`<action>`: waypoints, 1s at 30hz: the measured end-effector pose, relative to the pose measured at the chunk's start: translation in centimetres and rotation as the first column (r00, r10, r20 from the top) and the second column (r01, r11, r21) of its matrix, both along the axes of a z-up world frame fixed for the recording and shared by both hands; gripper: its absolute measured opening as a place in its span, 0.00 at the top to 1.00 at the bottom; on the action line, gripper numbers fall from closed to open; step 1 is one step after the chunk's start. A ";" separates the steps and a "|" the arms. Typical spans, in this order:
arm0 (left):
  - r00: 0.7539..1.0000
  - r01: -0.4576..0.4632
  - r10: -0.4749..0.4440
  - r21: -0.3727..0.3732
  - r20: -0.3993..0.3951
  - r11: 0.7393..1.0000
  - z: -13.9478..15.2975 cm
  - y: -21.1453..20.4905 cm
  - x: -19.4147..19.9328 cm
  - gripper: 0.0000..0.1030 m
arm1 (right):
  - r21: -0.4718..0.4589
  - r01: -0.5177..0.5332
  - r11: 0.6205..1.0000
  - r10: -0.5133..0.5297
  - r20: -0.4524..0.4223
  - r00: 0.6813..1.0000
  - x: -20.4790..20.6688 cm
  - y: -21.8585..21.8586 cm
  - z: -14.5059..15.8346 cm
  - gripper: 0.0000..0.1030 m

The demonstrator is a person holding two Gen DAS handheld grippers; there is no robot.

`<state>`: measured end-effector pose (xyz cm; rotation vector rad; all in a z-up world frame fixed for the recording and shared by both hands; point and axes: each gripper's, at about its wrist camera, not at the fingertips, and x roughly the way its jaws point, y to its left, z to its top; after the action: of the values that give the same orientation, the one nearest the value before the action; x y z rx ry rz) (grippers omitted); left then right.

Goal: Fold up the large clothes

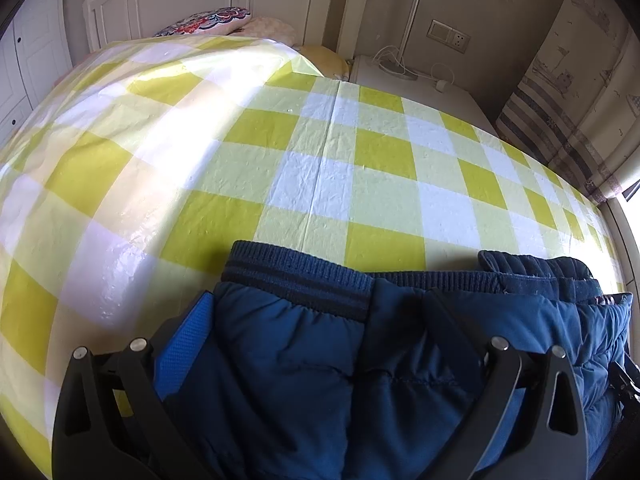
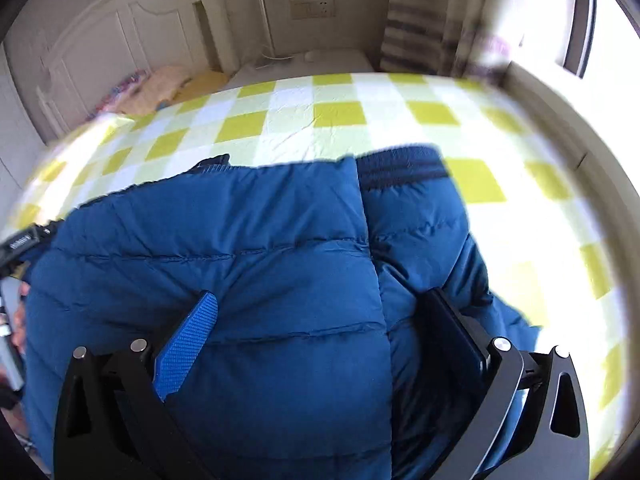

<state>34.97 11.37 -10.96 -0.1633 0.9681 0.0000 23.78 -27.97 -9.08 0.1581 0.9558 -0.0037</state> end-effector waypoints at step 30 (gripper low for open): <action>0.944 0.221 -0.235 0.088 0.231 0.971 3.0 -7.5 -13.2 0.02 | -0.173 -0.203 0.964 0.224 0.110 0.968 -5.9 6.2 2.0 0.05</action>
<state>21.81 3.88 -7.99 0.0072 0.7389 -0.1993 17.86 -21.79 -7.07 -0.0939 0.8357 0.1270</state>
